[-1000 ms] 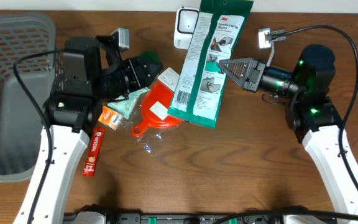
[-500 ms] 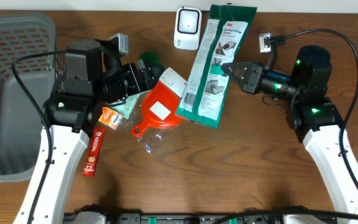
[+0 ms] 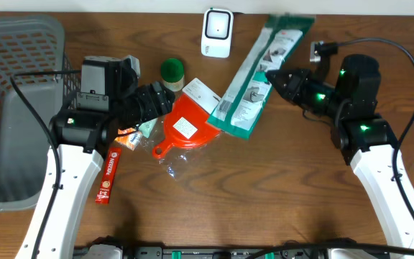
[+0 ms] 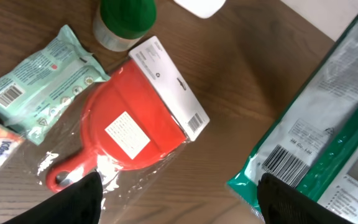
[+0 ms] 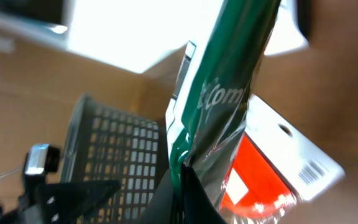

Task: Scan the item barcode

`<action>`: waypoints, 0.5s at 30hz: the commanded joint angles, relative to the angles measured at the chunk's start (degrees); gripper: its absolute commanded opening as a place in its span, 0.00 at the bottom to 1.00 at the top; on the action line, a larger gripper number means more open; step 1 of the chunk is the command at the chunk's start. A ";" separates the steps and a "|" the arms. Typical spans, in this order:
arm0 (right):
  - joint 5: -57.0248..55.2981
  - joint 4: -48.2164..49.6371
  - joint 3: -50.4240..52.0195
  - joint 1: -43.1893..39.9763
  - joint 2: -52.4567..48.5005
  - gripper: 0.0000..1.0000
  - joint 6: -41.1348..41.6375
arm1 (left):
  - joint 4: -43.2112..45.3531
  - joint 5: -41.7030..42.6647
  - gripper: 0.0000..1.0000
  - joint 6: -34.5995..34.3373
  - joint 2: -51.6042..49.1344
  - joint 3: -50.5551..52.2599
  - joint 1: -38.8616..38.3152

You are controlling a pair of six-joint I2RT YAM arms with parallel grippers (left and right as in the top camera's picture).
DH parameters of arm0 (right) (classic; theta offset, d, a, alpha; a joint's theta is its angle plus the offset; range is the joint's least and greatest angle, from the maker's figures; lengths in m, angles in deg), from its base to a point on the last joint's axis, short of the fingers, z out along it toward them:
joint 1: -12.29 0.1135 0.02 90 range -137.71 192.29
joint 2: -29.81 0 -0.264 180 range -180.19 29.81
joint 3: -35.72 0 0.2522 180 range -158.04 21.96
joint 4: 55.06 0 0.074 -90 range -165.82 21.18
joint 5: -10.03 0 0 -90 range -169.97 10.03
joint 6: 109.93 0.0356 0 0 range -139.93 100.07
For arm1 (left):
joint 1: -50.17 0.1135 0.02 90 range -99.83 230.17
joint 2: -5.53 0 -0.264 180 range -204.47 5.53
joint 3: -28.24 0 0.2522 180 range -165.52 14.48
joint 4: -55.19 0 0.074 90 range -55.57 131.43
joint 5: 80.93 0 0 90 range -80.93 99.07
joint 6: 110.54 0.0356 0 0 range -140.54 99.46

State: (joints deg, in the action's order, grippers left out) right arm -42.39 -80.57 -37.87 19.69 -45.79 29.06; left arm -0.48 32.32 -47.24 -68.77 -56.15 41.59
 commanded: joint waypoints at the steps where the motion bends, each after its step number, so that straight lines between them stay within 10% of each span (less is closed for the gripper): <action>1: -8.52 -4.59 -0.07 -0.55 -0.17 0.01 7.61 | -0.61 -1.90 0.80 1.20 -1.29 0.24 0.09; 15: -28.55 -18.60 -0.20 0.68 -1.55 0.02 4.96 | -1.79 -1.92 0.80 1.20 -7.06 0.28 0.09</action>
State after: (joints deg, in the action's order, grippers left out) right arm -66.11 -99.06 -37.83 19.76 -46.16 34.50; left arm -2.07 31.13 -47.22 -74.69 -56.15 41.59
